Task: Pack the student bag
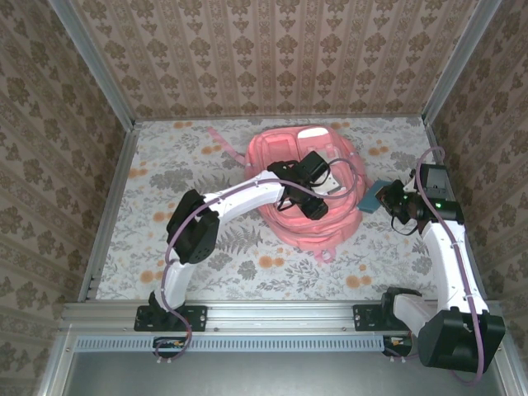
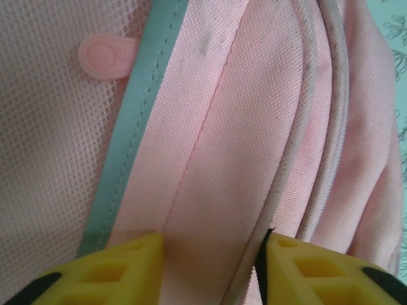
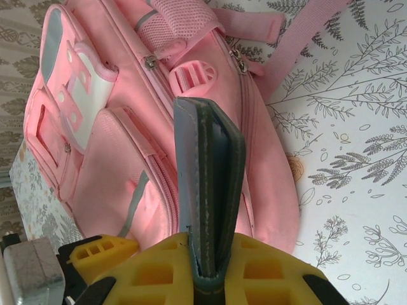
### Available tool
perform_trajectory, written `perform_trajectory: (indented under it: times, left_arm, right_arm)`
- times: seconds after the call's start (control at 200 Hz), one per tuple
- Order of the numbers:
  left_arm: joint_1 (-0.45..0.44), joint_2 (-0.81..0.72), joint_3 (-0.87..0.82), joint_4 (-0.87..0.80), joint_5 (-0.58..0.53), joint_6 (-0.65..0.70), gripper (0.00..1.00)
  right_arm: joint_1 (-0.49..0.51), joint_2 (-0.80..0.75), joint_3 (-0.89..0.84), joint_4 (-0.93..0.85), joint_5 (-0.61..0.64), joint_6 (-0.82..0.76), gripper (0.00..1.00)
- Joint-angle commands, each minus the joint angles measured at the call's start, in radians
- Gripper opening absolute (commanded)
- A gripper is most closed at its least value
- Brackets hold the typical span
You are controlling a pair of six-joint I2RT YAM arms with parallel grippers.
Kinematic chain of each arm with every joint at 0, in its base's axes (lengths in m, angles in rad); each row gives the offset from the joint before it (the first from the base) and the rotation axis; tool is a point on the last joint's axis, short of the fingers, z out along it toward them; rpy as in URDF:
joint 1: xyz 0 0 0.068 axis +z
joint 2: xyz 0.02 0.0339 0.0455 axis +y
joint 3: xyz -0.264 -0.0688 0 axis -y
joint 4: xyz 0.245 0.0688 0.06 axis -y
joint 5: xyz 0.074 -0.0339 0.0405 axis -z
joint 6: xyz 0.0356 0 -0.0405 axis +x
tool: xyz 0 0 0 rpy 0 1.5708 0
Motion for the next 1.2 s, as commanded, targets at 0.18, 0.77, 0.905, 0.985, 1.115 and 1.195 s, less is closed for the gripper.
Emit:
perform_trajectory:
  times: [0.18, 0.77, 0.905, 0.985, 1.115, 1.195]
  left_arm:
    - [0.028, 0.006, 0.072, -0.053, 0.011, 0.010, 0.12]
    - [0.030, -0.162, 0.048, 0.112, -0.031, -0.014, 0.00]
    - [0.030, -0.191, 0.037, 0.151, -0.049, -0.039, 0.00]
    - [0.028, -0.209, 0.033, 0.177, -0.056, -0.055, 0.00]
    - [0.029, -0.229, 0.031, 0.210, -0.066, -0.075, 0.00]
    - [0.028, -0.231, 0.029, 0.222, -0.084, -0.087, 0.00]
  right_arm:
    - [-0.004, -0.036, -0.021, -0.014, -0.037, 0.007, 0.10]
    - [0.185, -0.087, -0.096, 0.068, -0.176, 0.105, 0.10]
    - [0.247, -0.062, -0.113, 0.177, -0.169, 0.164, 0.10]
    - [0.278, -0.032, -0.124, 0.259, -0.165, 0.216, 0.10]
    - [0.315, 0.013, -0.138, 0.396, -0.109, 0.311, 0.10]
    - [0.331, 0.045, -0.142, 0.442, -0.024, 0.373, 0.10]
